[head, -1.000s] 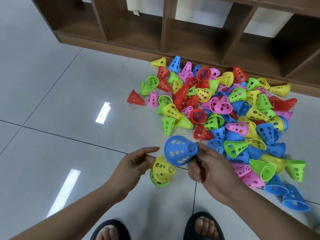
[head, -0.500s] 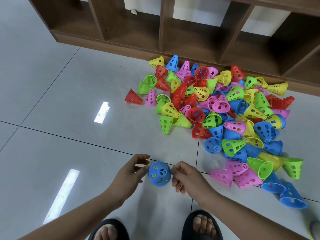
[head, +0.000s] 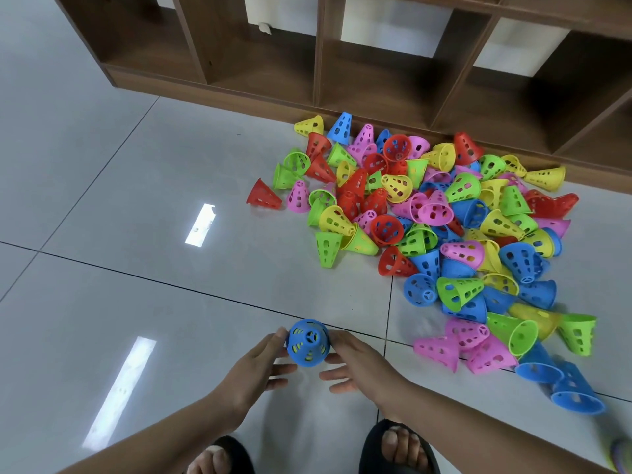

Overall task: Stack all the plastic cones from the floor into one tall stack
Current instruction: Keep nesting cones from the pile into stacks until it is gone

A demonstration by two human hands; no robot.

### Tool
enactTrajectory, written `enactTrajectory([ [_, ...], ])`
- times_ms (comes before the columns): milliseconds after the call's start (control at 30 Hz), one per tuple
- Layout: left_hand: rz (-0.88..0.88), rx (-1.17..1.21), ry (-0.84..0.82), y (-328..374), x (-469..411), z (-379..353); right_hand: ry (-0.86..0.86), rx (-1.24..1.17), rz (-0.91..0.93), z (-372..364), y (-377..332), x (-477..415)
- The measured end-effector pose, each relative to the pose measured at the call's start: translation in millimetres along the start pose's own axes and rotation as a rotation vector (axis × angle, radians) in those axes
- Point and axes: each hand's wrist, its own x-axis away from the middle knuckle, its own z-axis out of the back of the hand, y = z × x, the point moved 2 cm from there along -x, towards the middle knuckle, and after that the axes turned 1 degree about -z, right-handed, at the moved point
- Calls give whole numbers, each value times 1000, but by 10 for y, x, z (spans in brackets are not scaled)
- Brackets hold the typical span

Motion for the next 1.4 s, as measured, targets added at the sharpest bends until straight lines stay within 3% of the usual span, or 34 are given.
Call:
enactTrajectory([
  [467,-93,108,190,3,7,859,-179,34,-4,-906,-362,-485],
  [867,-70,135,407,296,-66,1537,-267,56,-39,-1606,-792,-815],
  [1067,15,224,436,19,53,1423,-114,423,126,-1211,-652,-745],
  [1200,93,21,330,-76,256,1039,-39,270,151,-752,-455,-480],
  [1400,-80,-270,185,365,395,302,106,117,234,-49,-220,41],
])
